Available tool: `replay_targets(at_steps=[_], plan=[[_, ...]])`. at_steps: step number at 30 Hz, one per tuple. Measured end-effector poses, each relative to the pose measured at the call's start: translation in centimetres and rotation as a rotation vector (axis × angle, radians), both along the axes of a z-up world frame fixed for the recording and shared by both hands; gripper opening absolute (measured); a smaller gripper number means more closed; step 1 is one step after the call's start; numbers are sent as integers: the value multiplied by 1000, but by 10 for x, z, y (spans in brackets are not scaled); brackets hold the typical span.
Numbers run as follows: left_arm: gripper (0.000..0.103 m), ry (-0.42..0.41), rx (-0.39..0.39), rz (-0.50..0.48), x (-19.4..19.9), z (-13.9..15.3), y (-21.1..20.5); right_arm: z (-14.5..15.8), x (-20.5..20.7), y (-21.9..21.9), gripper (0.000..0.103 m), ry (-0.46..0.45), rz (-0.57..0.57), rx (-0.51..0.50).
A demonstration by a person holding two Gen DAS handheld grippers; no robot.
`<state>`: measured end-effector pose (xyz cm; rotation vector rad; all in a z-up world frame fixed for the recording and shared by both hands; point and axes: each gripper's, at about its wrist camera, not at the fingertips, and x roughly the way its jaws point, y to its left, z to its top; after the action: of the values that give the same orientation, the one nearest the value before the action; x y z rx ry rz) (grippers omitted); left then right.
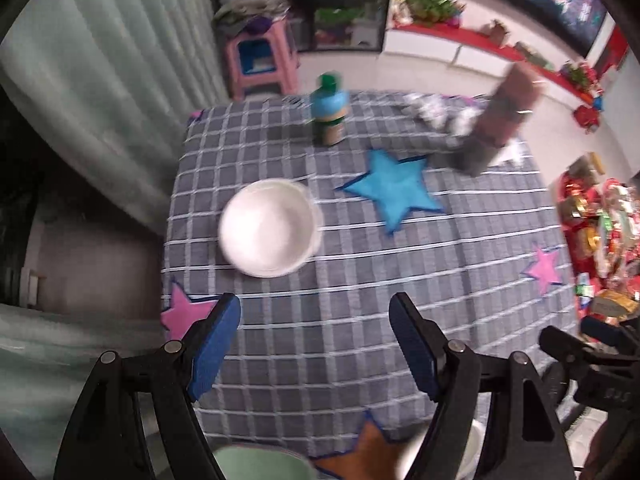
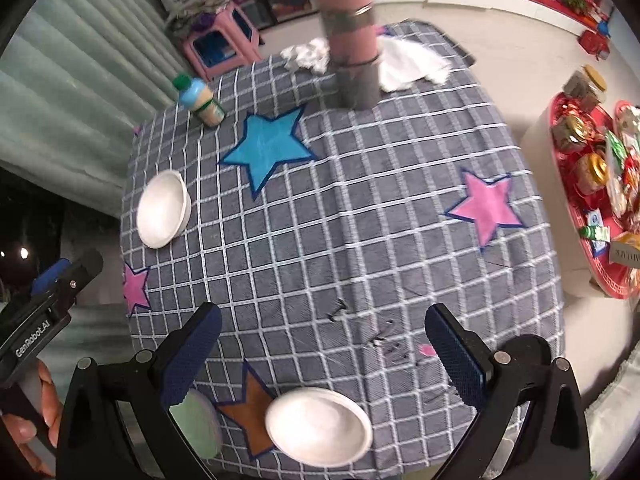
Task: Organize plates and bowls
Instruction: 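Grasp a third white bowl rim with the left gripper and lift it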
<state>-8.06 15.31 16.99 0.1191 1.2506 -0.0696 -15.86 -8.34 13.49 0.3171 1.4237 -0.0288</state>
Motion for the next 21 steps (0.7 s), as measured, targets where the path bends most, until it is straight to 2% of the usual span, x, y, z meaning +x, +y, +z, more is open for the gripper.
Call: replay_targets(at_steps=[5,8,14,17,21], plan=[[80,88,26,72,34,-52,48,-37,43,45,102,66,70,-13],[80,112,29,108,52,-72,68,-60,64,69,102,96,102,-22],[80,70,45,148,102,-93,98,-99,106,108,102,133,114,28],[80,77,58,143,124,-109,105,-113,132,130,102,120,132,29],[80,112,92,86,148,-136,105,-131,161,150,102,121,151,3]])
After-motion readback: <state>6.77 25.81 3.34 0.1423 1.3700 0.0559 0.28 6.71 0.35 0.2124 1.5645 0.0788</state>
